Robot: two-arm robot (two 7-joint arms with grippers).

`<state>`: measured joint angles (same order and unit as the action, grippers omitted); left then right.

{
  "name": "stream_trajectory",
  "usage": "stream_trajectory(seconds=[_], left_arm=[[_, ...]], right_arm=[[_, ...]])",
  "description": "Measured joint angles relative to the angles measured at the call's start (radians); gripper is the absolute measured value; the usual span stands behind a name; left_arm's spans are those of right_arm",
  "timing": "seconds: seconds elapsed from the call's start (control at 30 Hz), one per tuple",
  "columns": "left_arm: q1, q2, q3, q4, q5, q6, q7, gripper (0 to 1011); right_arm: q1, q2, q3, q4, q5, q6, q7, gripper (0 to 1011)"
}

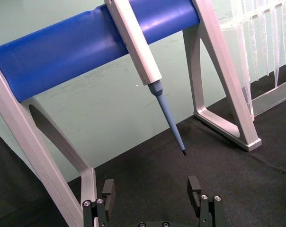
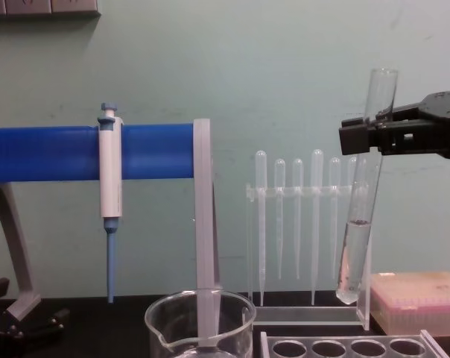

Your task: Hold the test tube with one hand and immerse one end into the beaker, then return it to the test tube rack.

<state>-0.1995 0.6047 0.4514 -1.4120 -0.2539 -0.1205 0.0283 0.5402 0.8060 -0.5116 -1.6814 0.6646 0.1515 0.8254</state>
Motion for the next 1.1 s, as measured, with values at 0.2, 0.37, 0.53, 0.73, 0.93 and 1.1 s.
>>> stream_trajectory(seconds=[0.2,0.37,0.53,0.73,0.93,1.1], left_arm=[[0.000,0.000,0.000,0.000,0.000,0.000,0.000,1000],[0.000,0.000,0.000,0.000,0.000,0.000,0.000,1000],[0.000,0.000,0.000,0.000,0.000,0.000,0.000,1000],[0.000,0.000,0.000,0.000,0.000,0.000,0.000,1000],[0.000,0.000,0.000,0.000,0.000,0.000,0.000,1000],[0.000,0.000,0.000,0.000,0.000,0.000,0.000,1000]], right_arm=[[0.000,0.000,0.000,0.000,0.000,0.000,0.000,238],[0.000,0.000,0.000,0.000,0.000,0.000,0.000,238],[0.000,0.000,0.000,0.000,0.000,0.000,0.000,238],[0.000,0.000,0.000,0.000,0.000,0.000,0.000,238],[0.000,0.000,0.000,0.000,0.000,0.000,0.000,238],[0.000,0.000,0.000,0.000,0.000,0.000,0.000,238]])
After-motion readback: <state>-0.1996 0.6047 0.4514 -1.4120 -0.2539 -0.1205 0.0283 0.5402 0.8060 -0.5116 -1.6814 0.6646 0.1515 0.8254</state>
